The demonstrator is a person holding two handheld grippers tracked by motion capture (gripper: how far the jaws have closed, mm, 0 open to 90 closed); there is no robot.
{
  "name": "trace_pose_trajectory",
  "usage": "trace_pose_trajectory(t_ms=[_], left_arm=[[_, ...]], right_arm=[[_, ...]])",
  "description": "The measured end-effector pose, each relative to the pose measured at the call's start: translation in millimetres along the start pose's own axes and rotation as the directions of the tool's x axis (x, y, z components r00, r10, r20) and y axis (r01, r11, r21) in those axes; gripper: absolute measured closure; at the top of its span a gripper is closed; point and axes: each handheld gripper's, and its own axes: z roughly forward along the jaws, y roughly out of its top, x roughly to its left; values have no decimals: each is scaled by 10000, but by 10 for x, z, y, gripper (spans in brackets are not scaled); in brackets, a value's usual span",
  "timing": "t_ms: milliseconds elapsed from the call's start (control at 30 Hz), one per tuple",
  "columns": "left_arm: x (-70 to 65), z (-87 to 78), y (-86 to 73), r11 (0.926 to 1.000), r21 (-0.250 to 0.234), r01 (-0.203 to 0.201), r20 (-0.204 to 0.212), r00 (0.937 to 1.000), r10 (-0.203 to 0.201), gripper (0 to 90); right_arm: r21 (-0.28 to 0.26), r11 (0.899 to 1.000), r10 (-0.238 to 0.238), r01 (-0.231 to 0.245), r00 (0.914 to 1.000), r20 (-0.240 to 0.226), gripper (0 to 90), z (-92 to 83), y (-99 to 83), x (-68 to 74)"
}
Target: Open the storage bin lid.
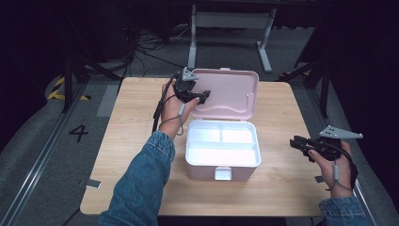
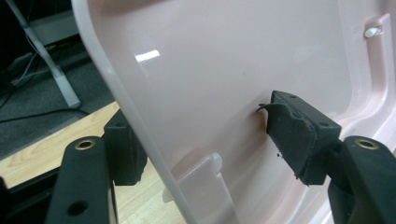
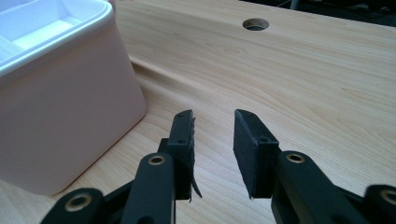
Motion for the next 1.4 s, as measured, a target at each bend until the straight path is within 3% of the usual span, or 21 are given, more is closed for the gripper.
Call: trace_pose_trajectory(t_ms=[433,733,967,1233,1333,1400], left_arm=[[76,163,-81,9975,503,497,145,9986,-505,290],[118,231,-141,9925,898,827,98,9964,-839,284],[144,289,-198,9820,1642,934,11,9955,-949,267],[165,325,-249,9732,1943,1227,-22,9922,-1247,269],[177,334,-268,9659,2180,1396,11,9897,-1433,268],[180,333,-274,9649,2322,1230,-102,9922,-1240,269]], right_arm=[[54,9999,146,-146,9999,12,684,5,-27,-37],[-52,9997,257,-258,9994,-228,677,17,-28,-35],[-62,9996,275,-277,9991,-322,671,30,-31,-32],[-42,9995,316,-318,9988,-387,659,42,-33,-25],[-72,9994,331,-335,9986,-402,645,46,-33,-23],[-78,9994,337,-340,9986,-400,640,49,-33,-23]])
